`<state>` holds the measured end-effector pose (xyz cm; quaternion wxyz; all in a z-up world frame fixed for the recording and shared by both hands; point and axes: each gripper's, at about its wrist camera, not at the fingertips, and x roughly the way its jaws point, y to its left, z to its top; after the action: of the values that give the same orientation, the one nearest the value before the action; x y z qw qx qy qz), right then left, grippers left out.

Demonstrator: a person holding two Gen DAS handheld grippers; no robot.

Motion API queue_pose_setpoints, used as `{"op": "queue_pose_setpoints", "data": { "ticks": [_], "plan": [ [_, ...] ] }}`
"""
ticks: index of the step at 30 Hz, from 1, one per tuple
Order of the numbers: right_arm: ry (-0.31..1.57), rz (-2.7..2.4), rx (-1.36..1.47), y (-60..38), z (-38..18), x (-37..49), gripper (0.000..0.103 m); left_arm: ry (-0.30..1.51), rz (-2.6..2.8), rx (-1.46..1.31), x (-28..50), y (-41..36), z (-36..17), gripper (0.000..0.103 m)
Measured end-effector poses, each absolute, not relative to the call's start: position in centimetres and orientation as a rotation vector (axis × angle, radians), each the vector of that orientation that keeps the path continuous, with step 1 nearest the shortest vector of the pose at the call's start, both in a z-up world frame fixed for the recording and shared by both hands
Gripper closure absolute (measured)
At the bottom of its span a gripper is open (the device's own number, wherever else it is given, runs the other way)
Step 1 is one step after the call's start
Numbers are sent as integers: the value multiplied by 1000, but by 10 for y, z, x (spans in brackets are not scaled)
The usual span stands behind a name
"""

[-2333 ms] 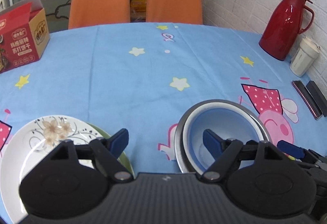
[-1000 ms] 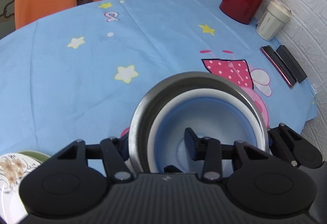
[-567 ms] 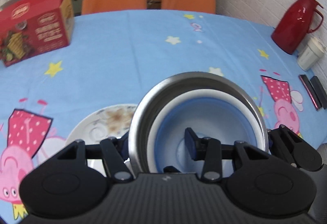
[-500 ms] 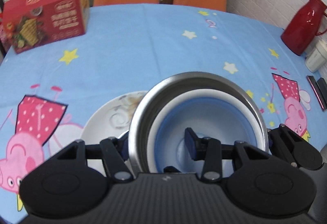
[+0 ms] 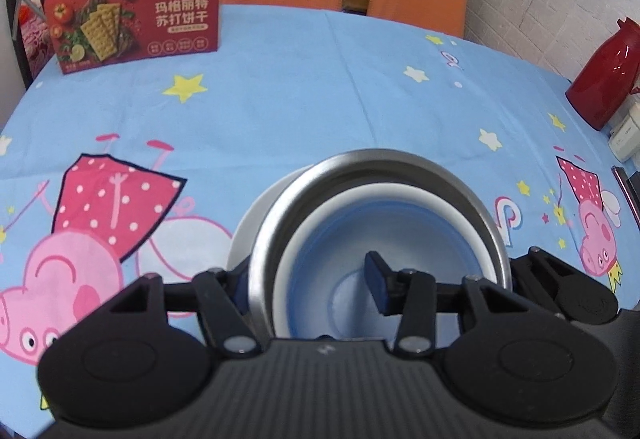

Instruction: Organize plates and bowls

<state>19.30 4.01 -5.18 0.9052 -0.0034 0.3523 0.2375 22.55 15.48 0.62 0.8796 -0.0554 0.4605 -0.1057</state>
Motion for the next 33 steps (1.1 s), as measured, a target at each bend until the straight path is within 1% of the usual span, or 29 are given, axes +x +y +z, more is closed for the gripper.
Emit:
{"op": "queue_pose_setpoints", "data": {
  "ticks": [3,6,10,14,16,18,20,21,28,29,30,31,33],
  "plan": [
    [714,479,-10,38,-49,191,17,945,-219,-121,224,157,7,56],
    [680,442,-38,37,-44,187,17,909,-206,-139,223,162,12,45],
    [643,404,-97,40,-44,187,17,861,-164,-135,224,163,23,44],
    [570,351,-32,24,-34,185,17,807,-120,-114,219,162,32,38],
    [558,335,2,13,-29,185,17,786,-102,-114,215,161,37,33],
    [545,313,26,3,-24,185,17,760,-83,-110,211,156,42,32],
    [537,285,47,-7,-20,185,17,735,-62,-107,206,150,46,28],
    [530,269,53,-12,-18,184,17,721,-55,-111,203,148,48,22],
    [471,156,97,-56,0,168,16,612,-13,-133,167,115,60,21],
    [457,152,103,-62,3,166,16,593,-3,-149,161,110,61,18],
    [430,152,119,-68,7,165,16,564,6,-167,152,105,61,3],
    [394,148,144,-74,9,161,16,526,19,-187,142,100,61,1],
    [356,115,197,-86,9,152,16,505,46,-182,126,87,60,1]
  ]
}}
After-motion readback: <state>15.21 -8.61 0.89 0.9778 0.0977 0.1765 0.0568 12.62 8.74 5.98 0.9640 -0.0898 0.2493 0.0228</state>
